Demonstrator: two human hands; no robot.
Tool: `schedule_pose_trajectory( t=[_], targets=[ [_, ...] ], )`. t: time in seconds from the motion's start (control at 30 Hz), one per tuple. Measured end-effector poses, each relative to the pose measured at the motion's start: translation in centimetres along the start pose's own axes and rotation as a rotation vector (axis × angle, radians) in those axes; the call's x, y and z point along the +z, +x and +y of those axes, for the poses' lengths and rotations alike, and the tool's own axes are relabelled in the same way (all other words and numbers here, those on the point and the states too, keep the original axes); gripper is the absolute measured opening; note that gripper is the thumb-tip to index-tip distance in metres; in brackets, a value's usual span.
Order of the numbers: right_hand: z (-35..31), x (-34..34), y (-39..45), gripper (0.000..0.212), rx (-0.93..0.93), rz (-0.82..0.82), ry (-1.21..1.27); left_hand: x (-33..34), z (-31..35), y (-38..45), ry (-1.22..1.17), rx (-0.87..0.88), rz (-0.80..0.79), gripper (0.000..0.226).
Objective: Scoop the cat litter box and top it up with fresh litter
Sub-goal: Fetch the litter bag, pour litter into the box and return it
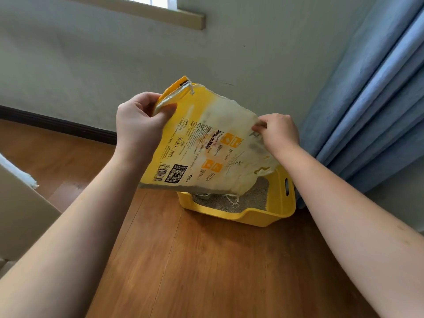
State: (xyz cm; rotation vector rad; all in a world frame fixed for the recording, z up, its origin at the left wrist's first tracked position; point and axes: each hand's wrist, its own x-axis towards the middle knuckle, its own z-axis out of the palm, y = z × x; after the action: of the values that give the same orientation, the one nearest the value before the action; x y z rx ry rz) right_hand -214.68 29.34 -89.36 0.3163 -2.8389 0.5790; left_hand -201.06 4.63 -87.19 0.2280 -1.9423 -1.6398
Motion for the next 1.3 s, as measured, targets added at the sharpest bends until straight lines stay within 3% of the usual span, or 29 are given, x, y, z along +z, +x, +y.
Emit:
schedule_pose_trajectory(
  t=[0.33,0.83,1.07,1.3],
  targets=[
    [0.4,0.6,0.1,0.017,-0.038,0.086,0.105,0.2,0.0,-0.1,-0.01,0.036,0.013,0.005],
    [0.0,0.6,-0.1,0.016,-0.082,0.08,0.092,-0.4,-0.1,0.2,-0.032,0.019,0.033,0.006],
    [2.1,-0.4,-0.6,0.017,-0.007,-0.067,0.05,-0.4,-0.6,0.2,-0.148,-0.088,0.034,0.011],
    [2.0,-0.1,-1.0,0.023,0.018,-0.029,0.102,-1.8,-1.6,0.5,0.011,-0.064,0.014,0.007]
  ],
)
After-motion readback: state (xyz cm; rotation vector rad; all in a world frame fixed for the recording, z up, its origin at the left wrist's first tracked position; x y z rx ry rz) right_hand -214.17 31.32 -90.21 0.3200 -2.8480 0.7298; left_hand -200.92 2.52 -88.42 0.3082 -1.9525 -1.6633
